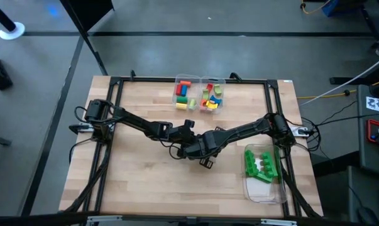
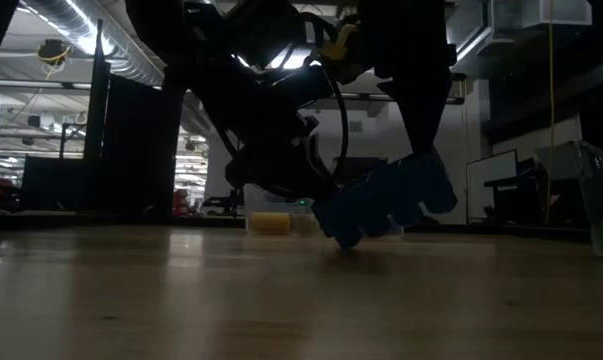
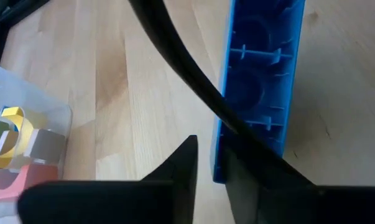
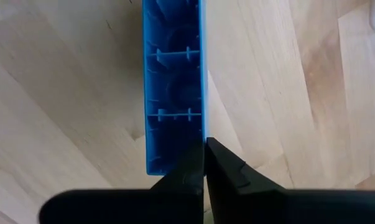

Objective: Sort blocks by size
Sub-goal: Put the blue 4 stud game piece into the bottom transparent bin

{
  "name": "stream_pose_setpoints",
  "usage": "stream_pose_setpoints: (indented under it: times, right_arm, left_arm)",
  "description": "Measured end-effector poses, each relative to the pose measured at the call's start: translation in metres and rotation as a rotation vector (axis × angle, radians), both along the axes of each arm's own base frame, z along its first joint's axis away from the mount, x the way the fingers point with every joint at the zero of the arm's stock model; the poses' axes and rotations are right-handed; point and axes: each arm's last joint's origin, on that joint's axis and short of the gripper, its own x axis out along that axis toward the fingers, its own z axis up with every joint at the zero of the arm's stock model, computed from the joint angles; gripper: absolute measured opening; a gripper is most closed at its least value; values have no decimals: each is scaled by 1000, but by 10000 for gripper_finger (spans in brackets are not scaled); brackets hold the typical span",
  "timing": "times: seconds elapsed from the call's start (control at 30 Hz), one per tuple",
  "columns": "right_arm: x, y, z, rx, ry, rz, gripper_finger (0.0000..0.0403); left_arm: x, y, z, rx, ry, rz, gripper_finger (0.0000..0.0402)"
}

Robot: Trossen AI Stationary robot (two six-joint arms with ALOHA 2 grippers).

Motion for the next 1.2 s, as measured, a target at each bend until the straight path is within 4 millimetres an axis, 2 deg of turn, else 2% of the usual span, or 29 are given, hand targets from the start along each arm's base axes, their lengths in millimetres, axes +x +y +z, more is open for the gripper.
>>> stream_pose_setpoints:
  times: [0.17, 0.3, 0.47, 0.67, 0.87, 1.2]
  right_arm:
    - [-1, 0, 2, 1, 10, 1, 5]
    - [-1, 0, 9, 8, 28, 27, 3]
    - [-3, -2, 18, 10, 52, 43, 2]
    - [-4, -2, 19, 19, 72, 43, 2]
    - [-4, 0, 20, 77, 83, 82, 1]
    - [-5, 0, 21, 89, 89, 112, 1]
  left_arm:
    - [0, 0, 1, 9, -1, -4, 95]
    - [0, 0, 4, 25, -7, -18, 112]
    - [-3, 1, 14, 34, -15, -22, 110]
    - [-13, 7, 31, 36, 8, -5, 107]
    - [-24, 17, 38, 28, 80, 32, 109]
    - [-42, 43, 28, 15, 287, 126, 109]
